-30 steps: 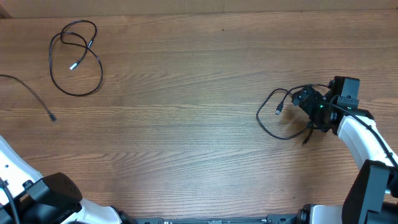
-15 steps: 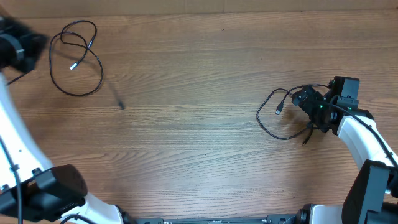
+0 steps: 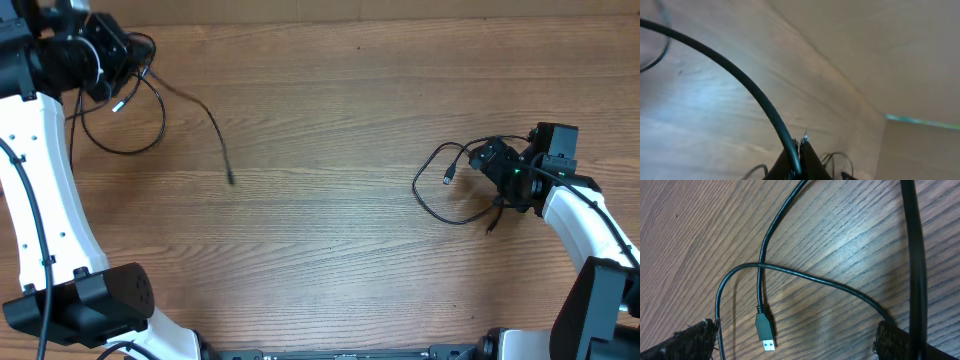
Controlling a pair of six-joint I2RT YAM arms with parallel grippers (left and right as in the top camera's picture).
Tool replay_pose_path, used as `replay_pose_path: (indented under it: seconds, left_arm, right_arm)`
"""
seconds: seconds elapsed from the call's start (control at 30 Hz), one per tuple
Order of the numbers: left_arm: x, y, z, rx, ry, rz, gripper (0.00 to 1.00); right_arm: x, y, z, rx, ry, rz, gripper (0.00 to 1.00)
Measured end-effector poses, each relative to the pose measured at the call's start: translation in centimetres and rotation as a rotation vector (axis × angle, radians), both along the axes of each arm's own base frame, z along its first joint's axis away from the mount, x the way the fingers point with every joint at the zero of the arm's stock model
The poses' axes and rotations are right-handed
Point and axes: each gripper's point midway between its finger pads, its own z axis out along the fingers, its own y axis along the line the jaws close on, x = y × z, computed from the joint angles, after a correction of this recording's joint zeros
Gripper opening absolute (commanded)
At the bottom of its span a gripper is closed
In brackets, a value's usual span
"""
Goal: Untangle cables
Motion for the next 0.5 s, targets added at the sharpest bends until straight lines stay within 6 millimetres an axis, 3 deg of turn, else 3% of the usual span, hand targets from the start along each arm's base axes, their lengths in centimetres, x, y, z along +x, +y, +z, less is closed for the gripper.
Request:
replay_pose_path:
  seconds: [0.13, 0.23, 0.37, 0.5]
  left_arm:
    - [-2.6, 4.6, -3.0, 0.113, 0.183, 0.190, 0.05]
    - [-7.5, 11.7, -5.4, 0.305, 0.428, 0.554, 0.04]
    - [-11.2, 15.2, -5.6, 0.402, 0.549, 0.835, 0.07]
    - [-13.1, 17.6, -5.7, 0.412, 0.576, 1.076, 0.13]
  right_arm:
    - [0.0, 0.0, 0.0, 0.001, 0.000, 0.000, 1.00]
    - [0.0, 0.0, 0.0, 0.001, 0.000, 0.000, 1.00]
    - [0.0, 0.0, 0.0, 0.001, 0.001, 0.000, 1.00]
    - [0.0, 0.0, 0.0, 0.000, 0.000, 0.001, 1.00]
